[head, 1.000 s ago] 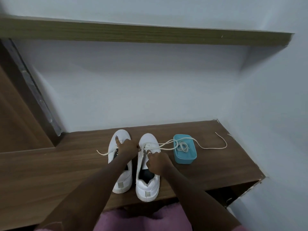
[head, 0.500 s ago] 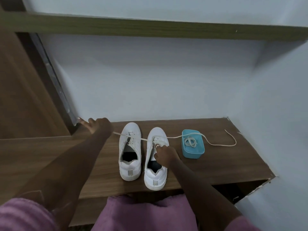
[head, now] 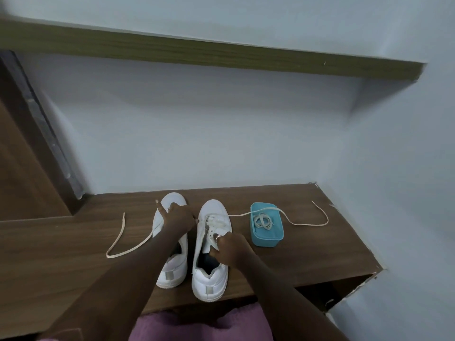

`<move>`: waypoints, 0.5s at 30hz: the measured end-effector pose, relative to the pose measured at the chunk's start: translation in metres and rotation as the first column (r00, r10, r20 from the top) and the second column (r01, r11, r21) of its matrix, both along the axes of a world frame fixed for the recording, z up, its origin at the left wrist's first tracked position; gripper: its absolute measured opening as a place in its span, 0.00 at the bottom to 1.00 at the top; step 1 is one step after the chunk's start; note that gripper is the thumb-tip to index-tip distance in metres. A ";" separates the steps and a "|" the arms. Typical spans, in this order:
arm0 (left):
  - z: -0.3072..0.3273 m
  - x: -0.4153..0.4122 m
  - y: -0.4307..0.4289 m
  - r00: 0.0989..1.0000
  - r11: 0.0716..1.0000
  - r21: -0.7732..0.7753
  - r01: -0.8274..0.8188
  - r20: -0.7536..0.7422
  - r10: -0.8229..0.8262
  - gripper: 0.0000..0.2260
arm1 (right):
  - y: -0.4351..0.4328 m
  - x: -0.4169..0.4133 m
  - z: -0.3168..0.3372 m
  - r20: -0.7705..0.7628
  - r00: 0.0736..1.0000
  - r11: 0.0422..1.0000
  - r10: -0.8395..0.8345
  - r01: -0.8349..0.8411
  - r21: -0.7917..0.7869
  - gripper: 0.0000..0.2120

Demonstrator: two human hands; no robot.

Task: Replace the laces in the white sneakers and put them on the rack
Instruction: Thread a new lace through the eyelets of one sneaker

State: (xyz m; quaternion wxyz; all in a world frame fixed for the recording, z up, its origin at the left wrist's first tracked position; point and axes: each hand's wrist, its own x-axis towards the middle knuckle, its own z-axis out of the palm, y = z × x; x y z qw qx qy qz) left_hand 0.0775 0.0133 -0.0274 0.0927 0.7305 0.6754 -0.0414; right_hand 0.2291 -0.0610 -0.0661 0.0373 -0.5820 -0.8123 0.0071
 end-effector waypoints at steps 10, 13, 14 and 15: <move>0.011 -0.064 0.026 0.937 0.954 -0.162 -0.251 0.208 0.281 0.09 | -0.002 -0.005 0.004 -0.019 0.988 0.978 -0.155 0.151 -0.143 0.18; 0.011 -0.050 0.018 0.981 0.975 -0.110 -0.194 -0.010 0.195 0.16 | -0.004 -0.006 0.009 0.013 0.989 0.978 -0.148 0.149 -0.144 0.18; 0.012 -0.043 0.014 0.983 0.982 -0.080 -0.171 -0.083 0.164 0.16 | -0.004 -0.006 0.010 0.008 0.990 0.979 -0.141 0.140 -0.147 0.18; 0.013 -0.035 0.009 0.982 0.989 -0.031 -0.142 -0.131 0.137 0.15 | -0.004 -0.005 0.010 -0.005 0.990 0.977 -0.143 0.141 -0.160 0.19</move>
